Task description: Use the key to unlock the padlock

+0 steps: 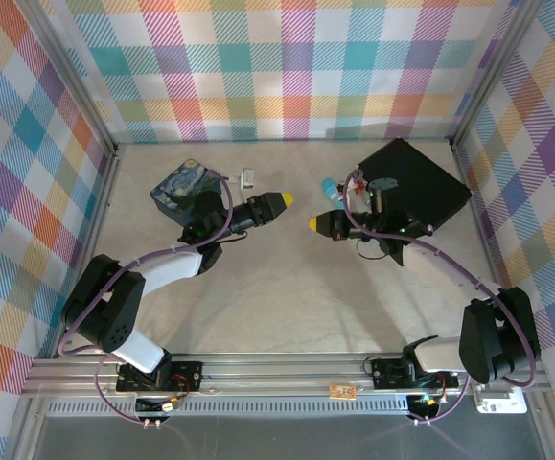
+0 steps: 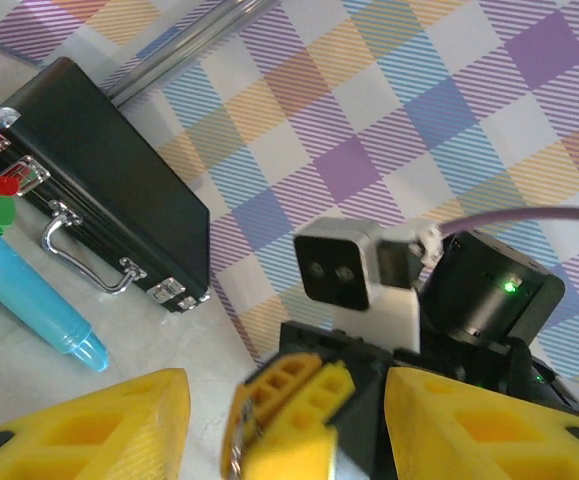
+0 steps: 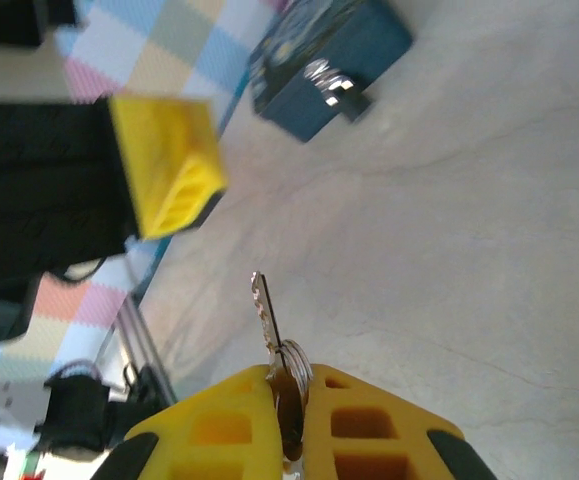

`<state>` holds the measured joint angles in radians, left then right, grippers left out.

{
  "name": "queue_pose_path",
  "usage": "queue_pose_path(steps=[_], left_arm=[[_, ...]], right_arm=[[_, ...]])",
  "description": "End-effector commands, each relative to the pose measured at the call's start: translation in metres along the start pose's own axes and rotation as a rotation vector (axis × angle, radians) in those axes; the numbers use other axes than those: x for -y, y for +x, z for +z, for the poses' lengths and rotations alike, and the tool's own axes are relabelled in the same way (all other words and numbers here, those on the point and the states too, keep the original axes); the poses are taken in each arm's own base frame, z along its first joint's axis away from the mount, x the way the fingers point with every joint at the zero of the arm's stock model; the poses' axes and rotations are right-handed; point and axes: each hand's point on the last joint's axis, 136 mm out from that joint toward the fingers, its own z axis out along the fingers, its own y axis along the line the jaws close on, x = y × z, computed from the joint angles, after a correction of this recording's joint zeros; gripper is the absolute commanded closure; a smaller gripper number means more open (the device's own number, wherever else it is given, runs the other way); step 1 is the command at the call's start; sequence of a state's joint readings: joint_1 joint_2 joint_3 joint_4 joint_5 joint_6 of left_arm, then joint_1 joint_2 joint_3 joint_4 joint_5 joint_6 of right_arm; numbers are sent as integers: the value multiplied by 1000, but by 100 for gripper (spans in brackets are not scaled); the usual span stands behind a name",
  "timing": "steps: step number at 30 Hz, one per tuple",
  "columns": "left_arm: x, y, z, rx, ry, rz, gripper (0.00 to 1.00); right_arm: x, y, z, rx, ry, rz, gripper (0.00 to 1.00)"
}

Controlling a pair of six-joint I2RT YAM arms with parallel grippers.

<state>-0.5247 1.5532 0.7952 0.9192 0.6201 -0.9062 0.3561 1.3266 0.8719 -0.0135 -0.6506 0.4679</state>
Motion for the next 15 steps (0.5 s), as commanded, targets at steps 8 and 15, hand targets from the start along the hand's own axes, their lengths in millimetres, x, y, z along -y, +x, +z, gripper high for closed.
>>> queue_pose_path(steps=[8, 15], left_arm=[[-18, 3, 18, 167, 44, -206, 54], [-15, 11, 36, 264, 35, -276, 49]], right_arm=[[17, -73, -9, 382, 85, 263, 100], [21, -83, -12, 485, 100, 322, 100]])
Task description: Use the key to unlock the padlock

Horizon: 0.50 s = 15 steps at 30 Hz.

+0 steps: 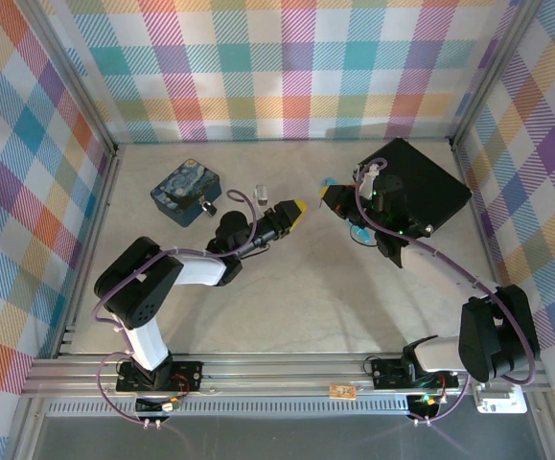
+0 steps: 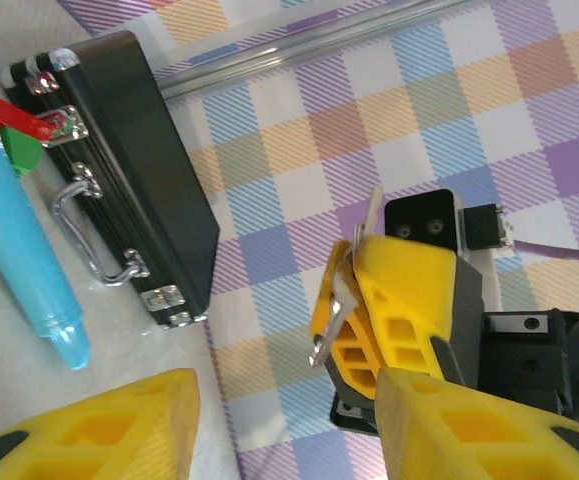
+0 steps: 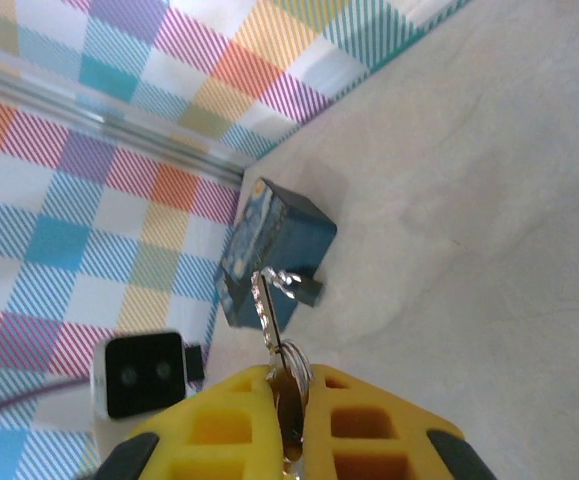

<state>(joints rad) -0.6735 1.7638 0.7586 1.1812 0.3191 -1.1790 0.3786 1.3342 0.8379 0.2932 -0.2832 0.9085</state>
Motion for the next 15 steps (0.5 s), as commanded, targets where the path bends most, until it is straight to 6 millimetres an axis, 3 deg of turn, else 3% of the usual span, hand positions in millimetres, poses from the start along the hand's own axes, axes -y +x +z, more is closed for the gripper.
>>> queue_pose_path(steps=[1, 10, 15], left_arm=[[30, -11, 4, 106, 91, -12, 49], [28, -6, 11, 116, 63, -31, 50], [34, -8, 17, 117, 85, -37, 50]], right_arm=[[-4, -13, 2, 91, -22, 51, 100], [-14, -9, 12, 58, -80, 71, 100], [-9, -6, 16, 52, -77, 94, 100]])
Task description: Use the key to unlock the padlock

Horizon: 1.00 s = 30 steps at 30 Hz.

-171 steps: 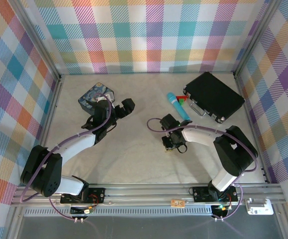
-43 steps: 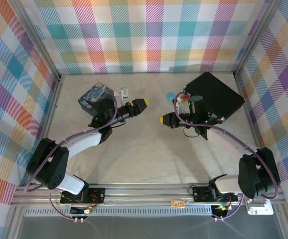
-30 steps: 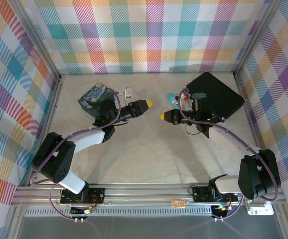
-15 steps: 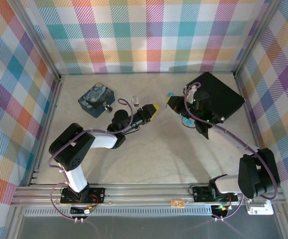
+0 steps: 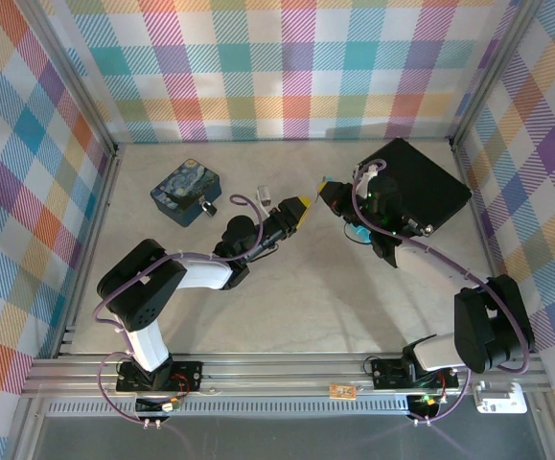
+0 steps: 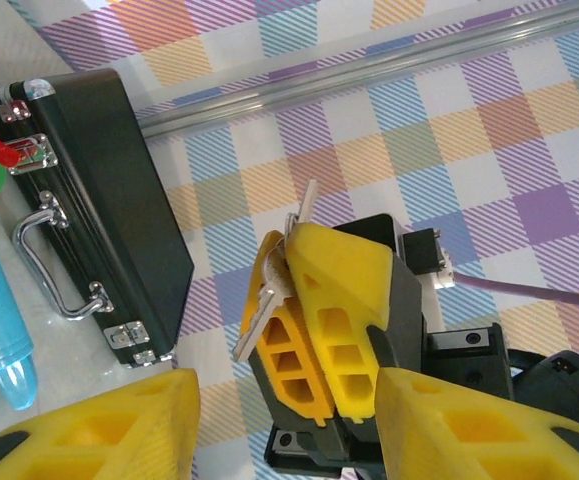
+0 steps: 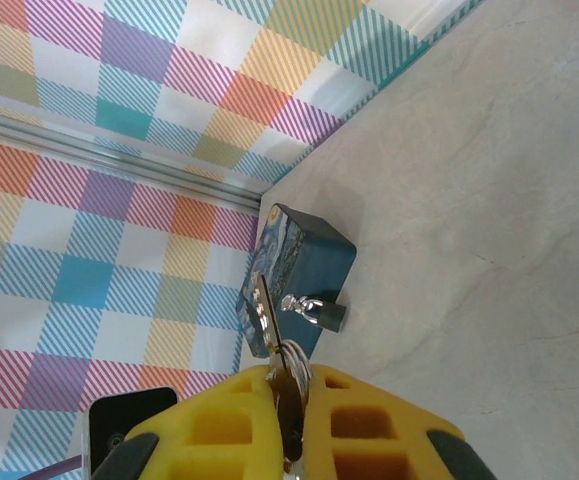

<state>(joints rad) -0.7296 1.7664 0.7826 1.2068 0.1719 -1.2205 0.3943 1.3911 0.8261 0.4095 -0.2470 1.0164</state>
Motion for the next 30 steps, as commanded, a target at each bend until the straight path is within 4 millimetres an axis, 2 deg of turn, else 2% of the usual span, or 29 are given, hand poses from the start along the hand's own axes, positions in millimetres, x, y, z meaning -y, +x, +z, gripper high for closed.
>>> queue_pose_path(steps=[1, 12, 18, 25, 30], left_arm=[[19, -3, 11, 8, 61, -8, 50], [5, 0, 19, -10, 12, -39, 52], [14, 0, 23, -20, 34, -37, 54], [18, 0, 22, -21, 54, -49, 71], [10, 1, 20, -19, 32, -49, 83]], right_arm=[[-11, -1, 3, 10, -58, 12, 100], [-16, 1, 3, 0, -90, 22, 100], [-14, 3, 5, -7, -92, 38, 100], [-8, 5, 6, -5, -83, 46, 100], [-7, 5, 6, -4, -78, 43, 100]])
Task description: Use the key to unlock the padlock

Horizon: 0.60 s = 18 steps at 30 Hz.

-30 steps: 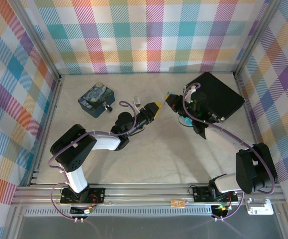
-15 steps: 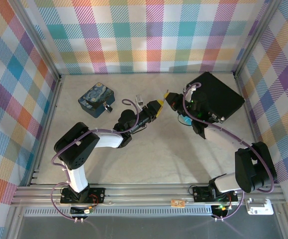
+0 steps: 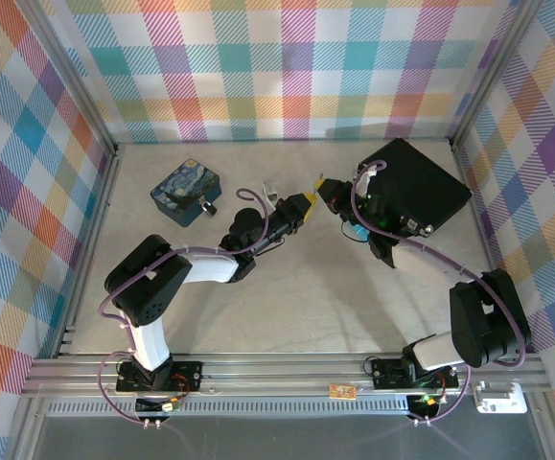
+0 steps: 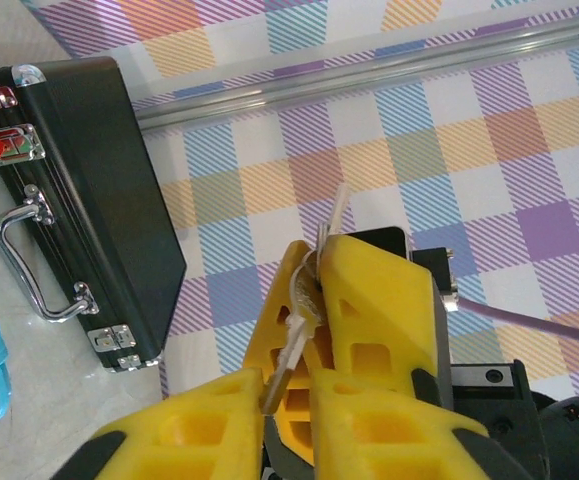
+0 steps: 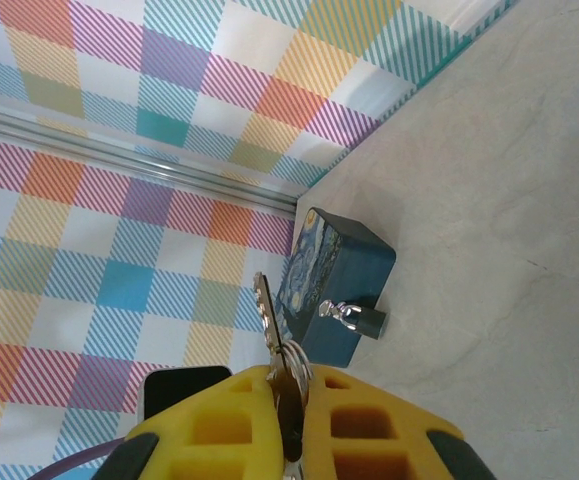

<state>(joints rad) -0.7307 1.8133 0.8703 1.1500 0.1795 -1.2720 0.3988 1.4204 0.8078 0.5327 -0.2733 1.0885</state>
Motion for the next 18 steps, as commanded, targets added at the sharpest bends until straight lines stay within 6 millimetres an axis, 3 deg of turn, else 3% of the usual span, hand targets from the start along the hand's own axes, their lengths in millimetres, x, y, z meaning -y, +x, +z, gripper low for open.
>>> queue_pose_path(steps=[1, 5, 8, 13, 15, 18], left_arm=[[10, 2, 1, -8, 45, 6, 86], [5, -3, 2, -3, 38, 3, 98], [1, -9, 3, -1, 33, 5, 100], [-12, -24, 2, -22, 8, 48, 100], [-21, -29, 0, -49, -31, 70, 100], [-31, -39, -6, -90, -65, 88, 100]], right_arm=[[3, 5, -1, -8, 0, -5, 100], [6, 5, -4, -1, 14, -15, 100], [1, 5, -7, -5, 14, -44, 97], [9, 2, -21, 0, 103, -118, 51], [18, -1, -30, 12, 152, -145, 38], [25, -4, -44, 9, 195, -205, 27]])
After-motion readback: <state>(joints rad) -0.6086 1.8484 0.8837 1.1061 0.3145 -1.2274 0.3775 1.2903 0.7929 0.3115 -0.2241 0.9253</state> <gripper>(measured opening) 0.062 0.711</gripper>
